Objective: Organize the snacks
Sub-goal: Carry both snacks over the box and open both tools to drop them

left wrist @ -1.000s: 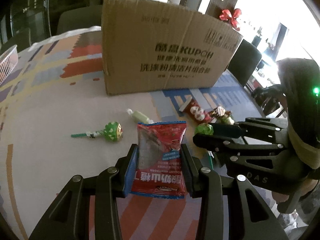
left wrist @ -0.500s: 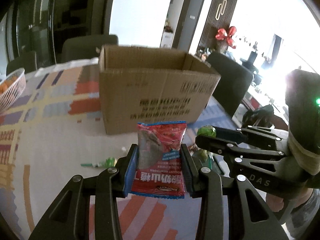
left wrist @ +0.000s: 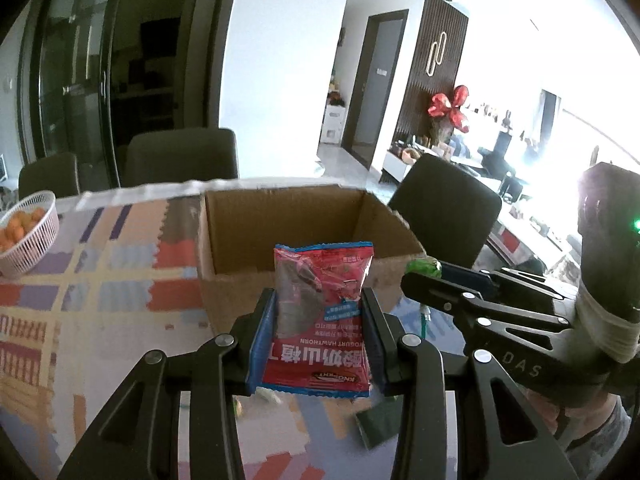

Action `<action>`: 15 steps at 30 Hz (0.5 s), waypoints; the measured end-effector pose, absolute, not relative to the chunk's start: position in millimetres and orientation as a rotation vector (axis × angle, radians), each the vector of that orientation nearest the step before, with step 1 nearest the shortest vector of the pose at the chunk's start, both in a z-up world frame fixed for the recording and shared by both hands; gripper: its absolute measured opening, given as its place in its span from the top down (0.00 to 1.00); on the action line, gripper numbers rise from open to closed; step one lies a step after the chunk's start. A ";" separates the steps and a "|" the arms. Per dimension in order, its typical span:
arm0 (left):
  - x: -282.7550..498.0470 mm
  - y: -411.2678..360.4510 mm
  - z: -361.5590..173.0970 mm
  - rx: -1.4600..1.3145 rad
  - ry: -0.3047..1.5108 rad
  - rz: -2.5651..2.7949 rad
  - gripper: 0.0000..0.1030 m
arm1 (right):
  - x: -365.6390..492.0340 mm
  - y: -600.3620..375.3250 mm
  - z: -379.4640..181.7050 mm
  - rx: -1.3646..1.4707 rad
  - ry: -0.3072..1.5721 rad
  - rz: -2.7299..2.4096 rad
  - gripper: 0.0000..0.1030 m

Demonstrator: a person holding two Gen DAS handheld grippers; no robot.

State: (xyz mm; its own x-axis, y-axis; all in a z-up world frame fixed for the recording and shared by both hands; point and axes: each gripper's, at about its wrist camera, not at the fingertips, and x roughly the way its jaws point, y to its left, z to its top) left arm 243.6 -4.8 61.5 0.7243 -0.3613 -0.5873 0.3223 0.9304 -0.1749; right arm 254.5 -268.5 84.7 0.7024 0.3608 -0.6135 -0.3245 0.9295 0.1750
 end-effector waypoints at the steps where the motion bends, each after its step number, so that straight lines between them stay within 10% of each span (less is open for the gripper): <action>1: 246.1 -4.4 63.9 -0.062 0.659 -0.378 0.61 | 258.0 -268.9 87.8 0.058 0.687 0.380 0.73; 15: 309.4 -3.7 84.1 -0.064 0.677 -0.371 0.61 | 310.8 -266.2 120.8 0.058 0.649 0.343 0.73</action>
